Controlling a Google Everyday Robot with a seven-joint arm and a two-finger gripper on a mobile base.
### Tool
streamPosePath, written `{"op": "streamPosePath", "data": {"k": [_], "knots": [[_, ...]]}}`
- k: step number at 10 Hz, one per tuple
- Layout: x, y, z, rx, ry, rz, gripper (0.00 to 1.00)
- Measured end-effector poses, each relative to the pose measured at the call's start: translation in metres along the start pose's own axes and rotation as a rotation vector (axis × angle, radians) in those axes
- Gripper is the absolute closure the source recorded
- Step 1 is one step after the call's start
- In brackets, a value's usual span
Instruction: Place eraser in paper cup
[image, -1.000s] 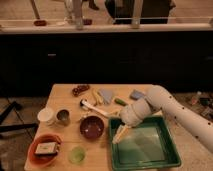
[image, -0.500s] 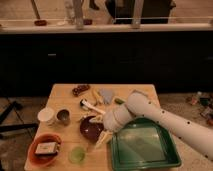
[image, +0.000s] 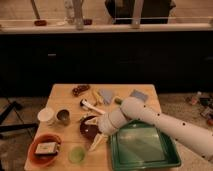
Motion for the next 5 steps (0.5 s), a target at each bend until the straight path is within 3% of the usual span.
{"op": "streamPosePath", "data": {"k": [5], "knots": [[-0.0004, -0.0001, 0.0008, -0.002, -0.001, -0.001, 0.2]]}}
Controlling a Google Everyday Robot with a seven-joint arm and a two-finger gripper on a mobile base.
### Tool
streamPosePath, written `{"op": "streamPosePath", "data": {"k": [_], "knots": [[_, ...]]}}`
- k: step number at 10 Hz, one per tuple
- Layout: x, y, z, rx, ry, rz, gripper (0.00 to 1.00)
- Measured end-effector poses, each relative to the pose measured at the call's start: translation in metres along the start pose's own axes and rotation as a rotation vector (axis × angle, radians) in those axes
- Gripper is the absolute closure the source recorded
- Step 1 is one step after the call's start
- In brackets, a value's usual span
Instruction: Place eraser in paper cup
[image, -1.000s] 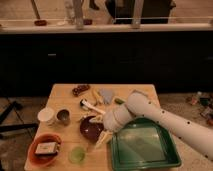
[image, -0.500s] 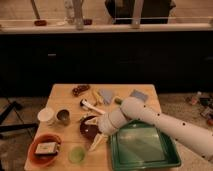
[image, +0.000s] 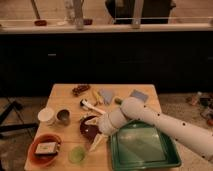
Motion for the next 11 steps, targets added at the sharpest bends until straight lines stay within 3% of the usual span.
{"op": "streamPosePath", "data": {"k": [3, 6, 9, 11], "knots": [[-0.006, -0.003, 0.016, 0.002, -0.003, 0.016, 0.2], [-0.034, -0.014, 0.053, 0.047, -0.021, 0.053, 0.2], [-0.049, -0.019, 0.076, 0.128, -0.069, 0.116, 0.2], [-0.061, -0.017, 0.097, 0.123, -0.108, 0.126, 0.2]]}}
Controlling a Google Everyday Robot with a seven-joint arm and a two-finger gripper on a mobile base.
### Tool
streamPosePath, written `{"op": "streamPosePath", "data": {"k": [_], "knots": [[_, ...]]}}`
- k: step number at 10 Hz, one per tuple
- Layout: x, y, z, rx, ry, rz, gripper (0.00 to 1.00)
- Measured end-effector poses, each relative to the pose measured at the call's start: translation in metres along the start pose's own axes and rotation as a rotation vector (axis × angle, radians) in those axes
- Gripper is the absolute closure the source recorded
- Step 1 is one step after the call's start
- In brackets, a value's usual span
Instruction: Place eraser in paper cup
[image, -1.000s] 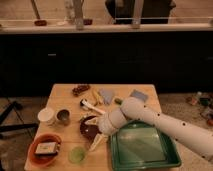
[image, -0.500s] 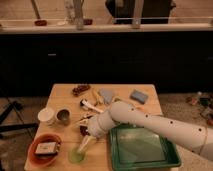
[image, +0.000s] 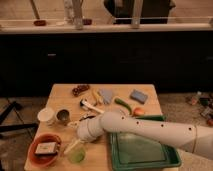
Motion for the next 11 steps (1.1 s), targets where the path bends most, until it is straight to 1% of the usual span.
{"op": "streamPosePath", "data": {"k": [1, 2, 7, 8, 10, 11], "knots": [[-0.001, 0.002, 0.005, -0.008, -0.016, -0.001, 0.2], [-0.002, 0.002, 0.004, -0.005, -0.017, -0.003, 0.2], [-0.002, 0.002, 0.005, -0.007, -0.016, -0.005, 0.2], [-0.001, 0.002, 0.005, -0.006, -0.01, -0.003, 0.2], [-0.004, 0.007, 0.022, -0.022, 0.011, -0.003, 0.2], [-0.009, 0.011, 0.038, -0.037, 0.023, -0.006, 0.2]]}}
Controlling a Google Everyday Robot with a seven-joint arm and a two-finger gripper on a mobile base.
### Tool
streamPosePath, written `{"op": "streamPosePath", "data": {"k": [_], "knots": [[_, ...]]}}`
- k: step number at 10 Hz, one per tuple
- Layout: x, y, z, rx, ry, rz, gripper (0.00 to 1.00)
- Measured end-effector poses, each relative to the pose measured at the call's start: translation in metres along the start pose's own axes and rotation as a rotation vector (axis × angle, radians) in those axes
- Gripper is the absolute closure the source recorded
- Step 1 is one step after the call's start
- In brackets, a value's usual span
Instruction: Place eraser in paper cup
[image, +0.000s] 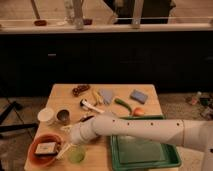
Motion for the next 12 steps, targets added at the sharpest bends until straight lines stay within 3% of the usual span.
{"op": "streamPosePath", "data": {"k": [2, 8, 12], "knots": [[-0.005, 0.004, 0.015, -0.012, 0.011, -0.002, 0.2], [0.011, 0.006, 0.034, 0.049, -0.018, 0.065, 0.2], [0.013, 0.005, 0.051, 0.044, -0.034, 0.081, 0.2]]}}
